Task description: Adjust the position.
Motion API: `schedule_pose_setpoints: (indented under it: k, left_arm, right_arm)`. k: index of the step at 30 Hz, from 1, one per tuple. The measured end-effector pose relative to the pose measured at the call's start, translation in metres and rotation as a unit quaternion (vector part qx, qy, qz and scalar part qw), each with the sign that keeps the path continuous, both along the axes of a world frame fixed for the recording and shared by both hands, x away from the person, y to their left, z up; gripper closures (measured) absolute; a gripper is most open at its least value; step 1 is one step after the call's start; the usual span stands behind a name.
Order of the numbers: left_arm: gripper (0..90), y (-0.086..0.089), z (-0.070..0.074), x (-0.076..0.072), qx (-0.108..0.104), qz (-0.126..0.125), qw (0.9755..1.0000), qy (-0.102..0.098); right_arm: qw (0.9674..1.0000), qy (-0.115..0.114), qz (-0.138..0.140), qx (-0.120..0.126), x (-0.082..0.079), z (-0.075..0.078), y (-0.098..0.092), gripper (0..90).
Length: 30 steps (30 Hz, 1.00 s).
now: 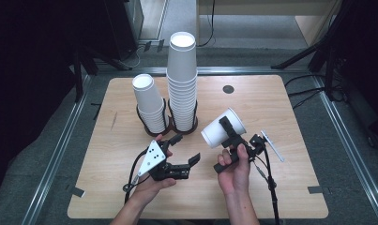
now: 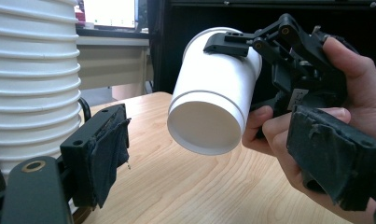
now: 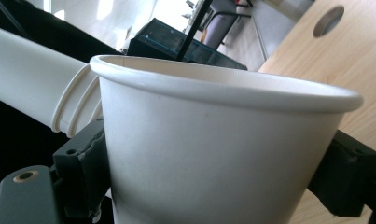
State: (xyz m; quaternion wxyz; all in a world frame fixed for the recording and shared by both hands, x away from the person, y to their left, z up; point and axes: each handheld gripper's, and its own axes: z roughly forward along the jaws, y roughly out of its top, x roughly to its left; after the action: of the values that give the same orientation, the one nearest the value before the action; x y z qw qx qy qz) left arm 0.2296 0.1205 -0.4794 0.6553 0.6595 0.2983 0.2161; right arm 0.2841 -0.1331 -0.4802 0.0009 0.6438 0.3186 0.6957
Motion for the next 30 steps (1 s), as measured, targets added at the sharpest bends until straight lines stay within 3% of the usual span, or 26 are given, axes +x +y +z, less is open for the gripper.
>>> schedule_pose_setpoints:
  k: [6,11,16,19,26,28,30]
  left_arm:
    - [13.0,0.000,0.000,0.000,0.001,0.000,1.0000,-0.001]
    - [13.1,0.000,0.001,0.000,0.003,0.000,1.0000,-0.002]
    - [13.1,0.001,0.001,0.000,0.002,0.000,1.0000,-0.001]
    - [13.0,0.001,0.001,0.000,0.002,0.000,1.0000,-0.001]
    - [13.1,0.000,0.000,0.000,0.004,-0.003,1.0000,0.001]
    - [13.1,-0.001,0.000,-0.001,0.004,-0.003,1.0000,0.001]
    - [13.0,-0.001,0.000,0.000,0.004,-0.003,1.0000,0.002]
  right_arm:
    - [0.9983,-0.031,-0.012,-0.049,-0.002,0.005,0.002,13.1]
    - [0.9939,-0.057,-0.027,-0.090,-0.005,0.010,0.002,13.1]
    - [0.9875,-0.074,-0.042,-0.132,-0.007,0.012,-0.001,13.2]
    - [0.9820,-0.076,-0.051,-0.166,-0.007,0.013,-0.003,13.2]
    - [0.9706,-0.089,-0.060,-0.215,-0.010,0.016,-0.007,13.2]
    - [0.9662,-0.093,-0.065,-0.232,-0.010,0.017,-0.007,13.2]
    - [0.9589,-0.100,-0.073,-0.255,-0.010,0.019,-0.008,13.2]
